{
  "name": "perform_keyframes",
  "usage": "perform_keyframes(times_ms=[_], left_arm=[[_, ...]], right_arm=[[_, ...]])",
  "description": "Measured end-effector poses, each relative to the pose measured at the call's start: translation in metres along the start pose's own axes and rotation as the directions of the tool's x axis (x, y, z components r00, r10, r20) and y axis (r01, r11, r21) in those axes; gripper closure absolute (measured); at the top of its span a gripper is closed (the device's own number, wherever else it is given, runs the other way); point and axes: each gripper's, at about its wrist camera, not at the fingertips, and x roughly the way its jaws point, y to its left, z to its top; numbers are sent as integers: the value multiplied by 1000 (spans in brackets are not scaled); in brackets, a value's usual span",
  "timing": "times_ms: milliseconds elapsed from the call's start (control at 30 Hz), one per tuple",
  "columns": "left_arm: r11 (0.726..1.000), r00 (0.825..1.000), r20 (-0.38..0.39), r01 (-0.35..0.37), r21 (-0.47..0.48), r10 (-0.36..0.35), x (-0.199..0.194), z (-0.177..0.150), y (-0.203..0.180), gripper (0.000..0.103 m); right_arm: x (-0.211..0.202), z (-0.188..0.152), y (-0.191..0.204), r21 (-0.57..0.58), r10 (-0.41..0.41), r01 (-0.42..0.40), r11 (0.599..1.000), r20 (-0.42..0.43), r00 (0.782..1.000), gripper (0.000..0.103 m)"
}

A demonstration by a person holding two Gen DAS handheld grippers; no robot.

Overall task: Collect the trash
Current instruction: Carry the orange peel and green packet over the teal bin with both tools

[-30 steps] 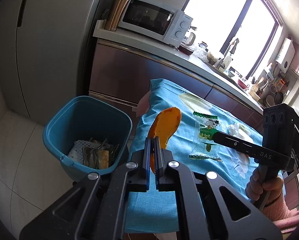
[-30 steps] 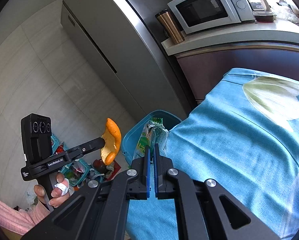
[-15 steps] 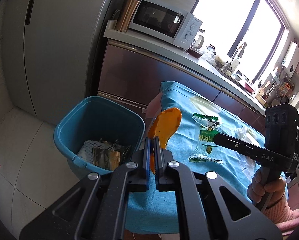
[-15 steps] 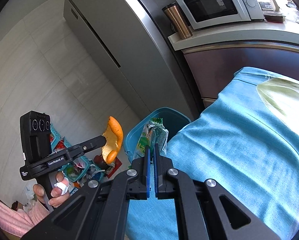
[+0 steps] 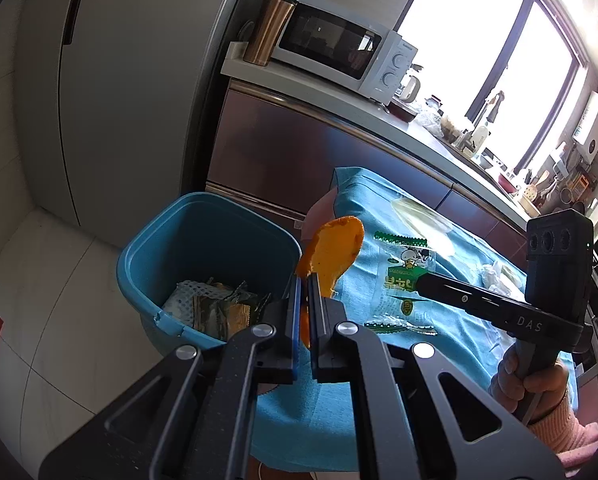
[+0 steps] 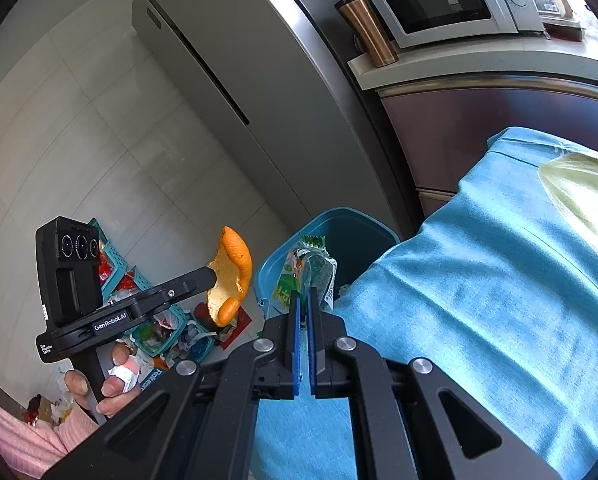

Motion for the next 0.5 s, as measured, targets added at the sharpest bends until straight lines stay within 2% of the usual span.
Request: perform_keyframes(times_ms=[500], left_arm=[[999,999,20,-35,2,35,-4,2,10,99]], right_arm=[[24,8,5,-18,19,-19,1000,-25,1000,101]])
